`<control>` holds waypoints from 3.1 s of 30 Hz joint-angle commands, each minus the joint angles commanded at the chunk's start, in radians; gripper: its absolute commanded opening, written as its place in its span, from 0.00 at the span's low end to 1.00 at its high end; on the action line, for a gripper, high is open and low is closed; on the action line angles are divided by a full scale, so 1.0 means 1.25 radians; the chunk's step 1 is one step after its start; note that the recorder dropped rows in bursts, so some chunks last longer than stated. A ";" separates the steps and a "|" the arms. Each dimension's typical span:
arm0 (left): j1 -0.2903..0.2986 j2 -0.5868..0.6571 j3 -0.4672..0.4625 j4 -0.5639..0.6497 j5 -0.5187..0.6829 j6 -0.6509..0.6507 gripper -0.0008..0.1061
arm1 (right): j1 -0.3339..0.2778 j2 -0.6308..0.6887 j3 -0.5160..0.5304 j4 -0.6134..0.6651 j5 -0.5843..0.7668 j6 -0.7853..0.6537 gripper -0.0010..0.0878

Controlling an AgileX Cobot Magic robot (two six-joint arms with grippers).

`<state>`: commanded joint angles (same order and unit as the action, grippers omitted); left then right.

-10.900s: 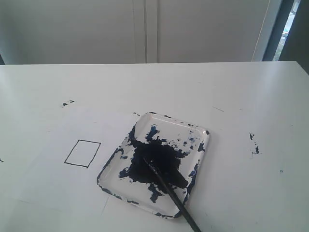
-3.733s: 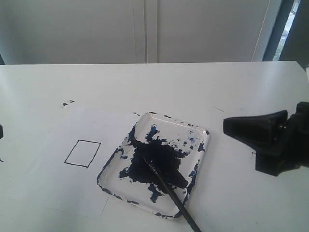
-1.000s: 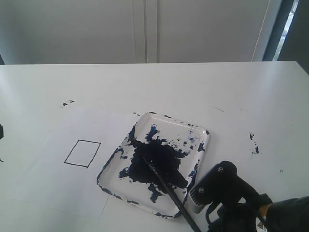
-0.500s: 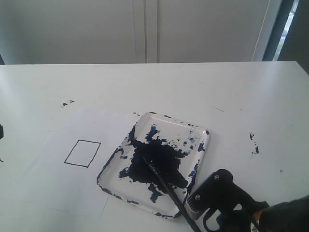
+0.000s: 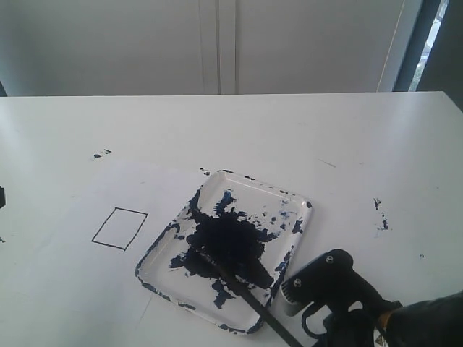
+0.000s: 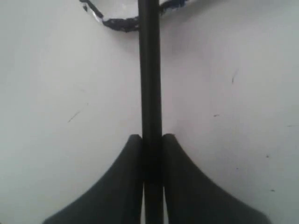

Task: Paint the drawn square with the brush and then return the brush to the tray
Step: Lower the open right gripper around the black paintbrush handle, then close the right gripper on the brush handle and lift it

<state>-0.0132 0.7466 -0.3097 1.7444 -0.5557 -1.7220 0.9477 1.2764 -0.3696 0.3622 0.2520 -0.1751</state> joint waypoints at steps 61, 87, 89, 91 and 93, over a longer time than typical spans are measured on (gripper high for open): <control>0.000 0.000 0.000 0.000 0.000 0.000 0.01 | -0.033 0.046 -0.329 -0.398 0.537 0.299 0.01; 0.000 0.000 0.000 0.000 0.000 0.000 0.01 | -0.033 0.000 -0.327 -0.290 0.688 0.273 0.01; 0.000 0.000 0.000 0.000 0.000 0.000 0.01 | -0.033 0.000 -0.327 -0.290 0.688 0.273 0.01; 0.000 0.000 0.000 0.000 0.000 0.000 0.01 | -0.033 0.000 -0.327 -0.290 0.694 0.273 0.01; 0.000 0.000 0.000 0.000 0.000 0.000 0.01 | -0.033 0.000 -0.327 -0.281 0.697 0.269 0.01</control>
<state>-0.0132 0.7466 -0.3097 1.7444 -0.5557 -1.7220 0.9063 1.2770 -0.7784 0.0115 1.1227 0.1613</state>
